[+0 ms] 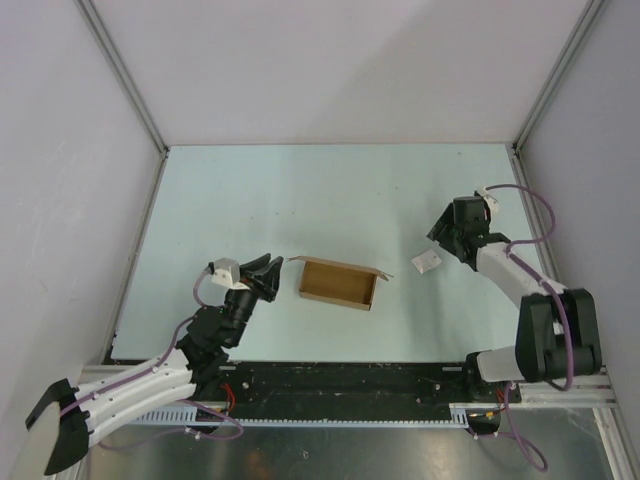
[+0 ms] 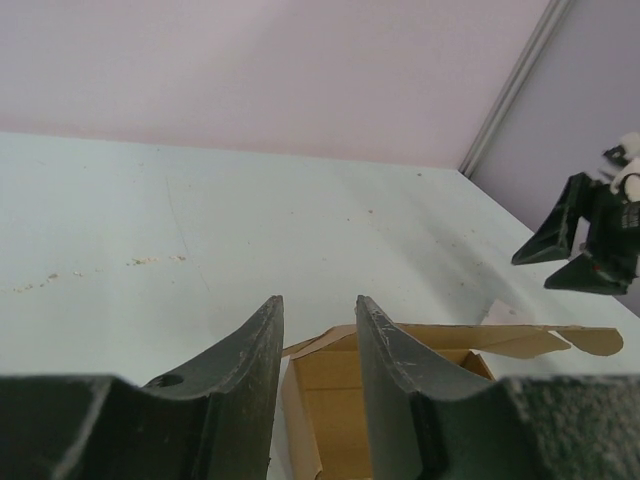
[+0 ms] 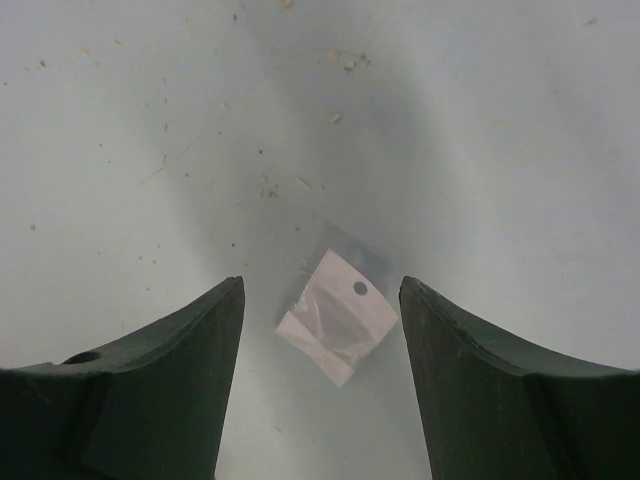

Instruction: Fold the paper box

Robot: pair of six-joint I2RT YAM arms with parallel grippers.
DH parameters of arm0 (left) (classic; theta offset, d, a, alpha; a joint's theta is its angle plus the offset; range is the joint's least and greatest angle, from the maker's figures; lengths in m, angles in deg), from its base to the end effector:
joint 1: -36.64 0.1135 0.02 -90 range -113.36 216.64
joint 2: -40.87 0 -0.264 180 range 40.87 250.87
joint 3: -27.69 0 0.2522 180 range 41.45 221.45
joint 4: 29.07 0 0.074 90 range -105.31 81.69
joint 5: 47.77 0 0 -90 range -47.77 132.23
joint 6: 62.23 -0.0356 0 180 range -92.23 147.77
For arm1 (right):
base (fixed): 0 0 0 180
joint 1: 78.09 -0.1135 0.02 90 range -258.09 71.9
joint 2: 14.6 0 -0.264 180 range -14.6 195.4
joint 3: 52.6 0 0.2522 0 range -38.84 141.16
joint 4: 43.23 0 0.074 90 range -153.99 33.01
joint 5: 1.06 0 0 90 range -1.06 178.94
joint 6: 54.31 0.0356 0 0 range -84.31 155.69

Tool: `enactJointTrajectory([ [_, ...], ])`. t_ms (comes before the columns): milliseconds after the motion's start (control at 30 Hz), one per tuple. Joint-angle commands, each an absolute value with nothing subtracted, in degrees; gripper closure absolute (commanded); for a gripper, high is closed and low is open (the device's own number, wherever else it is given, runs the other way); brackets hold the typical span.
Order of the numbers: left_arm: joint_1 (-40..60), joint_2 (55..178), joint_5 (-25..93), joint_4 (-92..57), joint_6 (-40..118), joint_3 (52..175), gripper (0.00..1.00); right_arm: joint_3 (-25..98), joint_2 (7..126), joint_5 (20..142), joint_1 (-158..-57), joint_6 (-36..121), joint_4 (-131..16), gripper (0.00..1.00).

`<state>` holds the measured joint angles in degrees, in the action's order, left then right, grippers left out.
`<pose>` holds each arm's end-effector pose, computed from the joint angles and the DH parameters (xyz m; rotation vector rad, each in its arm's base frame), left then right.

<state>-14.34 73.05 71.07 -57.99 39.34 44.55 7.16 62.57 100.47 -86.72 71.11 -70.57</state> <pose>0.1028 -0.0995 0.2122 0.0390 1.3867 -0.5801 0.2773 0.0349 0.2188 0.6364 2.2483 0.1464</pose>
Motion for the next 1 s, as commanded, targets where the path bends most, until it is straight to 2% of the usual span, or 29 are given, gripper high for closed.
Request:
enactJointTrajectory([
  [0, -14.6, 72.6, 71.5, -58.8, 39.5, 38.2, 0.59, 6.2, 69.1, 92.5, -84.3, 73.6, -59.8, 0.31],
  [200, -14.5, 72.8, 71.8, -58.8, 39.2, 38.5, 0.59, 5.0, 73.9, 91.4, -83.4, 73.6, -57.5, 0.32],
  [500, -14.5, 73.9, 71.6, -58.8, 39.3, 38.9, 0.59, 1.7, 72.9, 92.8, -81.8, 72.9, -57.5, 0.32],
  [700, -14.5, 74.4, 71.5, -58.8, 39.3, 39.2, 0.59, -1.7, 70.3, 90.4, -81.6, 73.9, -55.1, 0.35],
  [967, -14.5, 73.7, 71.8, -58.8, 39.3, 38.7, 0.59, -5.5, 66.7, 86.9, -81.5, 74.2, -54.1, 0.46],
])
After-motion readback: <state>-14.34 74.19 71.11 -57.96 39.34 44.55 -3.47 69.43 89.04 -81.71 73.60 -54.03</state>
